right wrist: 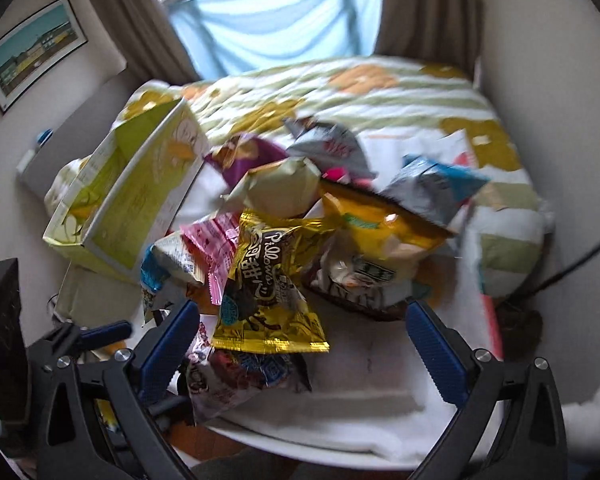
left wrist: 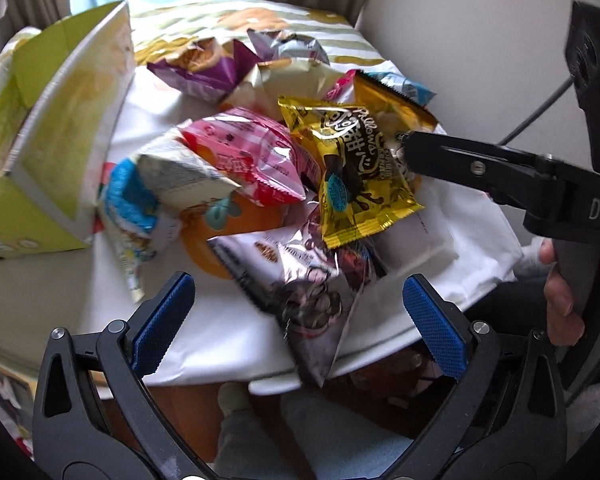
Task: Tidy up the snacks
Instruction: 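Grasp the gold snack bag with the right tool while the left tool grasps the white cartoon bag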
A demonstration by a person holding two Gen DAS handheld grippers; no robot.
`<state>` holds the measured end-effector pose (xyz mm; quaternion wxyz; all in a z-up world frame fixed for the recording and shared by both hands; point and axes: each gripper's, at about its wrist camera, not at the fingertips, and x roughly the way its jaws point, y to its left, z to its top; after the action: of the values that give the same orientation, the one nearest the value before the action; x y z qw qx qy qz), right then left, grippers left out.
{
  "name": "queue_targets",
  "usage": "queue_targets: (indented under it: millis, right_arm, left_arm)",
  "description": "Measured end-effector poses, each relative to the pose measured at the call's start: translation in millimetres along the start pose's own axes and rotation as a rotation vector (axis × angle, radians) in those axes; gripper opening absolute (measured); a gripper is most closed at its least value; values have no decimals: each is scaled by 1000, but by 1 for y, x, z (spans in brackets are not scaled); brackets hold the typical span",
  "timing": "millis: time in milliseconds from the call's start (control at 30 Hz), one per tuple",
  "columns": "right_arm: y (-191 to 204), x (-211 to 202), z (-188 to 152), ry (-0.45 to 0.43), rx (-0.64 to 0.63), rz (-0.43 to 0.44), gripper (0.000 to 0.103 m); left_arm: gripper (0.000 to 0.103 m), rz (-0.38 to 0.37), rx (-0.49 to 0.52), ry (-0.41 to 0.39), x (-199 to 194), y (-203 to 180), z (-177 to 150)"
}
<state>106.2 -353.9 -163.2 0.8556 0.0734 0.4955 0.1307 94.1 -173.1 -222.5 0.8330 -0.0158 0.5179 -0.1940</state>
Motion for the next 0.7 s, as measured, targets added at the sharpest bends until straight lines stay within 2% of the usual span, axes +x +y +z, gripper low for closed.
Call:
queue_targets:
  millis: [33,200,367,500,700]
  right_arm:
    - [-1,8,2,12,-2,28,102]
    - [-4,47,11,93,-1,169,85]
    - [-2,70,14,129,-18,226,82]
    - [-2,85,16,165,-3,254,70]
    - [-6,88,18,172,17,274,62]
  left_arm:
    - [103,2,-6,1,6,-1,0]
    - [102,7,-26,7,25,-4,-1]
    - [101,16,-54,22,39,-8,-1]
    - [87,12,-85,33,48,-3,0]
    - [71,-1,-94,33,49,-1,1]
